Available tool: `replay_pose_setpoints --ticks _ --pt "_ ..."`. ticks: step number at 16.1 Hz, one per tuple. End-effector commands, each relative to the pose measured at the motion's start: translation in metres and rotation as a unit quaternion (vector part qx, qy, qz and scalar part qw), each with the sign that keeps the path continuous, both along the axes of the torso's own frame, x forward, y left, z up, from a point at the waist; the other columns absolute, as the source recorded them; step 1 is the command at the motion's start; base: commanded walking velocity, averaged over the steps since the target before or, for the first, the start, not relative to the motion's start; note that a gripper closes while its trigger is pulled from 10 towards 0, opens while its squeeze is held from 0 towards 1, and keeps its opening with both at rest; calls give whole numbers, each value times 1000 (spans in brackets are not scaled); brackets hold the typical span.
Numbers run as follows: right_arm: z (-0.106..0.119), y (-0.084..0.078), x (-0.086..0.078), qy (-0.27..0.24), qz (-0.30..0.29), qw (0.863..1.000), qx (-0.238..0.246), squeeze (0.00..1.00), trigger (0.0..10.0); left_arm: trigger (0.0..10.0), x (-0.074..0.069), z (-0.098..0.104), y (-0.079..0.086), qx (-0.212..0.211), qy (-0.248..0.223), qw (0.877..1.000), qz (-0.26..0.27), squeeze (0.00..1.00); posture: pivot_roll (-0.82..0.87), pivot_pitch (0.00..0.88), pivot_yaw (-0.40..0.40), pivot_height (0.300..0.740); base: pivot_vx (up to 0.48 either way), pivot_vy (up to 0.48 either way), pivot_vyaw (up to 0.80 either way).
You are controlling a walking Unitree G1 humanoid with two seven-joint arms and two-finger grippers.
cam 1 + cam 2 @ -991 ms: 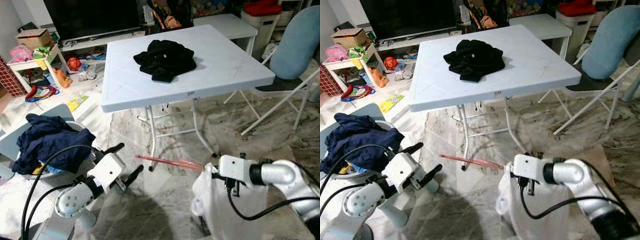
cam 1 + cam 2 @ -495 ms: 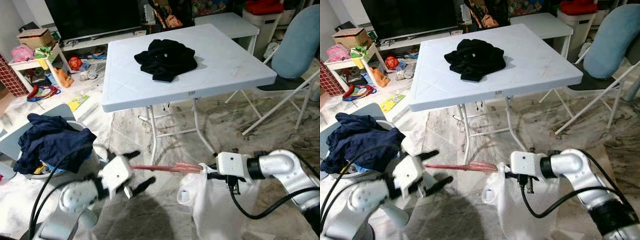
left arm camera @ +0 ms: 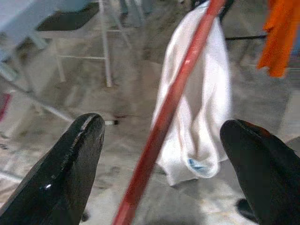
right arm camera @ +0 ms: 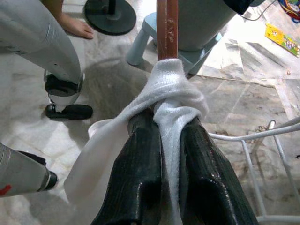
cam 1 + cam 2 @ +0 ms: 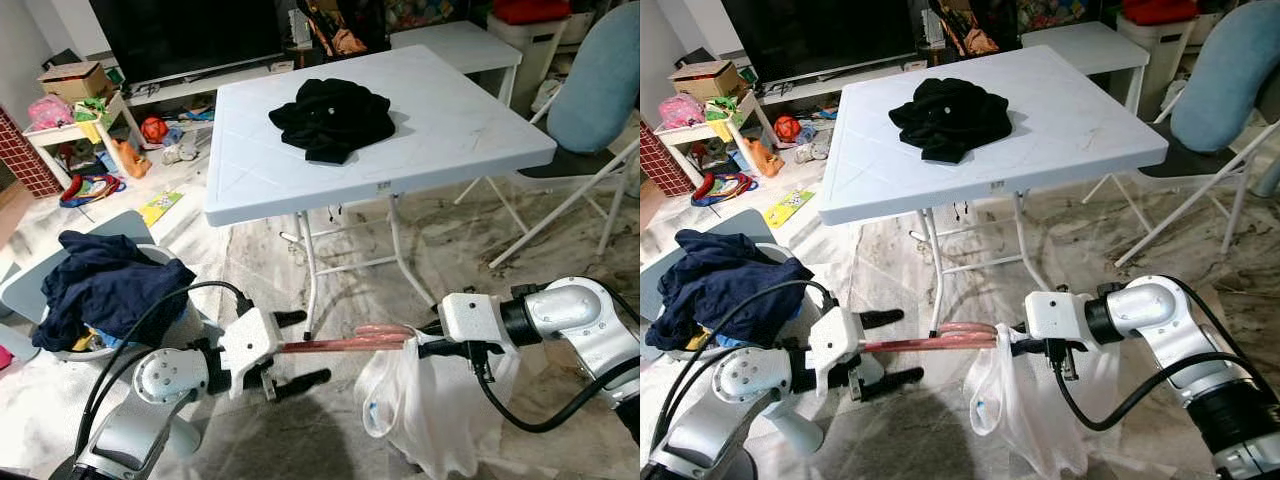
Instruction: Hang hanger
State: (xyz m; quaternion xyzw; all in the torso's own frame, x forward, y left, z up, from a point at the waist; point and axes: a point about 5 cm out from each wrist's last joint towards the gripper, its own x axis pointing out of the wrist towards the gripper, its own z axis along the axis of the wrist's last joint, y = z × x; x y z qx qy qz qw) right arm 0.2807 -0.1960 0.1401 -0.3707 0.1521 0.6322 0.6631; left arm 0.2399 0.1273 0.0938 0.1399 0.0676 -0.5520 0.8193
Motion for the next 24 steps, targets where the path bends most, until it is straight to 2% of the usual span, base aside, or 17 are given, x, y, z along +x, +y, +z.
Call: replay_pose_setpoints --ticks 1,2,8,19,24 --pt "16 6 4 -24 24 999 9 0 10000 6039 2 3 2 8 2 1000 -12 0 -201 0 138 740 0 0 0" --pt "17 6 2 -17 30 999 9 0 10000 235 4 3 3 12 0 1000 -19 0 -201 0 138 740 0 0 0" --pt "25 3 -5 11 51 999 4 0 10000 0 8 1 4 21 8 999 -31 0 -207 0 142 740 0 0 0" --pt "31 7 -5 10 58 998 6 0 10000 0 7 -8 3 45 39 996 -69 0 -214 0 132 740 0 0 0" --pt "32 8 -4 9 59 998 8 0 10000 0 8 -8 3 43 40 996 -68 0 -214 0 129 740 0 0 0"
